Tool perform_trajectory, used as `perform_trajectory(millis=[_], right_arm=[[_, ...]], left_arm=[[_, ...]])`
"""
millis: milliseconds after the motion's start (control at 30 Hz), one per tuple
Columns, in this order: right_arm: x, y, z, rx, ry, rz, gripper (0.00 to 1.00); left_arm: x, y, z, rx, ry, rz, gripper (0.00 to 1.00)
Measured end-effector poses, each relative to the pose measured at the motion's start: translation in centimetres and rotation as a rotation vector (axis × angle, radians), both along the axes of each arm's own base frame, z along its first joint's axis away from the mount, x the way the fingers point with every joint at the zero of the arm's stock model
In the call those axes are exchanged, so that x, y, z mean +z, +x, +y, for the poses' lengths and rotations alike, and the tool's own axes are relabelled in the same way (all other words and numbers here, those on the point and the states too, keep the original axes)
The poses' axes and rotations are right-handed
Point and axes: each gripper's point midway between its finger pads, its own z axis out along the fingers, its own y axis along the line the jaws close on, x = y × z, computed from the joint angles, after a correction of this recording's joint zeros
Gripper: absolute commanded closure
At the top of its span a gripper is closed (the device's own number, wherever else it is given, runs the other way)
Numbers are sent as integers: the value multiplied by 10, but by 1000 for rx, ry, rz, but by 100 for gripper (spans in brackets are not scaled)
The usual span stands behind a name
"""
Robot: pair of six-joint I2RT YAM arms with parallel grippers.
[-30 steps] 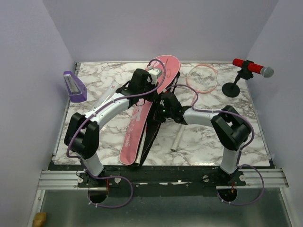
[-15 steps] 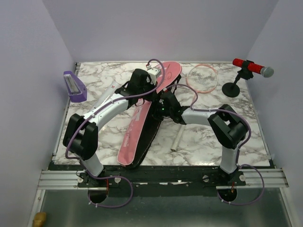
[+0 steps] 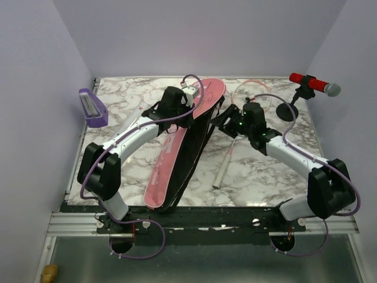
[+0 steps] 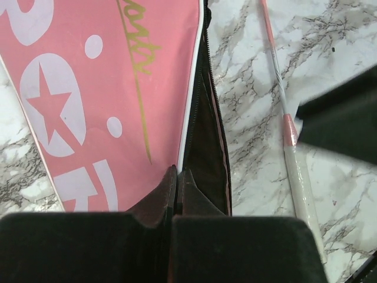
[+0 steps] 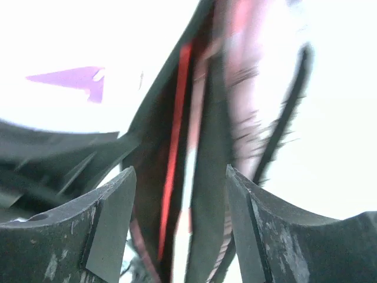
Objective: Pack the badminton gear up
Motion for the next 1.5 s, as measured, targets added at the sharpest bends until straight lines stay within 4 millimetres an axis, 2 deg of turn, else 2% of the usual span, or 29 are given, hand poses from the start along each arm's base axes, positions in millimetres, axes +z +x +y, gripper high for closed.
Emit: perform_trajectory(millis=[67,167,267,400,667,800,933,1033,1100,1200,1333,1367,1433,1500], right_arm=[[-10,19,-36,-104,-52,21,32],[-46,42,-86,-259,-217,109,33],[-81,55,-106,-311,-376,196,36],[-113,60,-123,-345,-523,274,42],[-144,60,-145,-382,-674,340,54],[-150,58,-149,-385,-702,349,73],[-154,55,-151,-378,-712,355,99],[-154,54,-148,-370,-706,348,100],[-154,48,-147,-359,-704,341,100],[-154,24,-133,-289,-712,341,100],[-155,-20,-102,-149,-732,322,100],[-155,-37,-93,-105,-733,315,99],[-157,-63,-86,-46,-733,314,100],[-158,-77,-89,-40,-723,311,99]], left_arm=[[0,2,3,10,1,-1,100],[0,3,6,18,2,-2,100],[0,2,8,23,3,-3,100],[2,5,12,36,6,-8,100],[-3,6,20,54,11,-2,100],[-5,6,20,54,12,1,100],[-5,6,20,54,12,1,100],[-5,6,20,54,13,1,100],[-5,6,20,54,13,1,100],[-5,7,22,58,12,1,100],[-5,7,22,60,12,1,100],[-5,7,23,60,13,1,100],[-5,7,23,60,12,2,100],[-4,7,23,60,12,1,100]])
